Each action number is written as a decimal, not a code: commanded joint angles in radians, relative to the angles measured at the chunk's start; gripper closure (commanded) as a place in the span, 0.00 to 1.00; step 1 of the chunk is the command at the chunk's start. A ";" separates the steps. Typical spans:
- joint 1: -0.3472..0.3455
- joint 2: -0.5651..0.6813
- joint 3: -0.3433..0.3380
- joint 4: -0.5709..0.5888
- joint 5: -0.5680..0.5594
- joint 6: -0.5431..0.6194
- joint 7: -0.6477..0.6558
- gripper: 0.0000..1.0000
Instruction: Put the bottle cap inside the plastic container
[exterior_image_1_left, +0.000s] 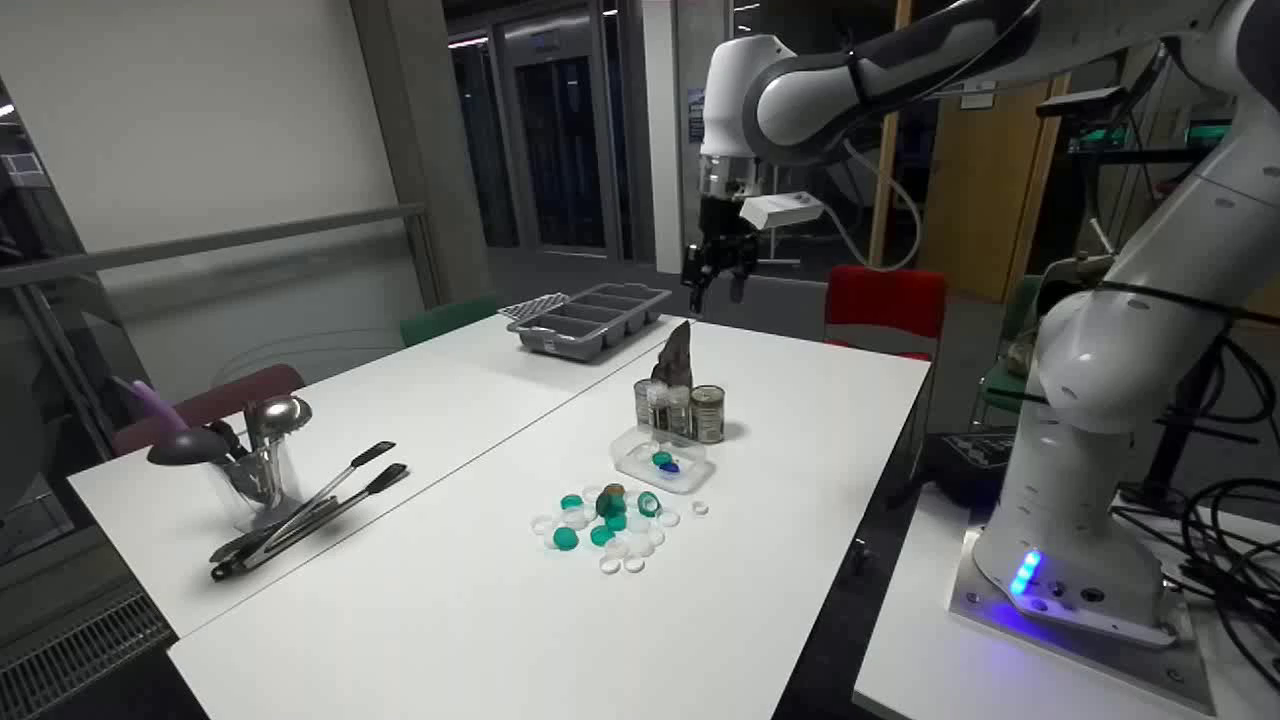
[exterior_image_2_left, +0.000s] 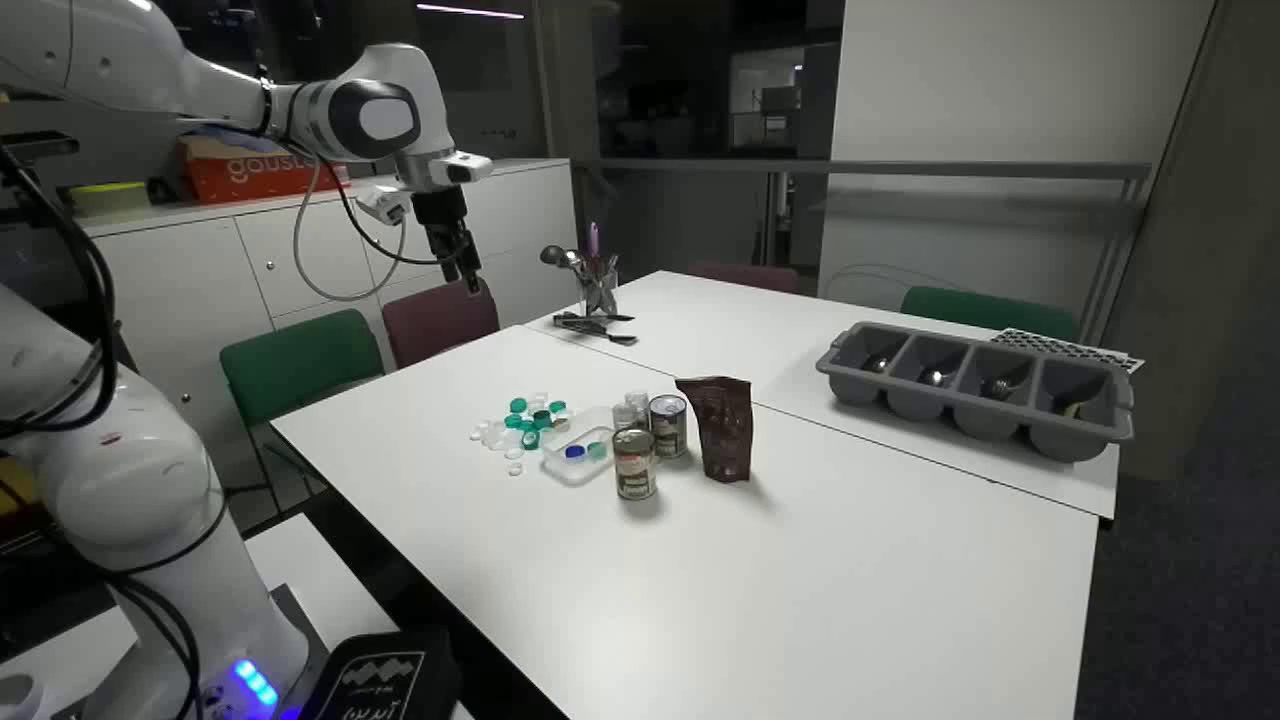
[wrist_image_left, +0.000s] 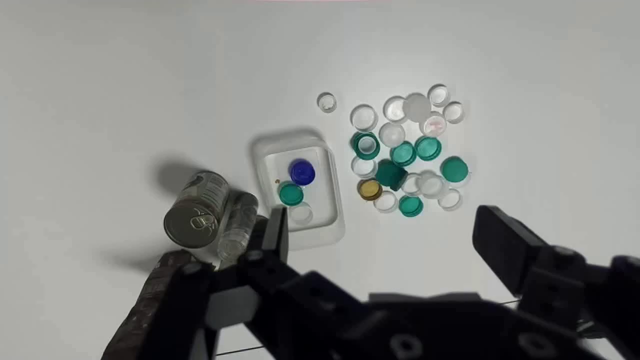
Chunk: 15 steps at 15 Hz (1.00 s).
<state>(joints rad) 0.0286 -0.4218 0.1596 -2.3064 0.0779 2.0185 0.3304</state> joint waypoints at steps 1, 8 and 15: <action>0.007 0.001 -0.006 0.003 -0.003 -0.003 0.002 0.00; -0.006 0.215 -0.005 0.105 -0.034 0.034 0.007 0.00; 0.013 0.480 -0.025 0.322 -0.231 0.015 -0.014 0.00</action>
<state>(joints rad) 0.0261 -0.0522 0.1546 -2.1119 -0.0759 2.0594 0.3300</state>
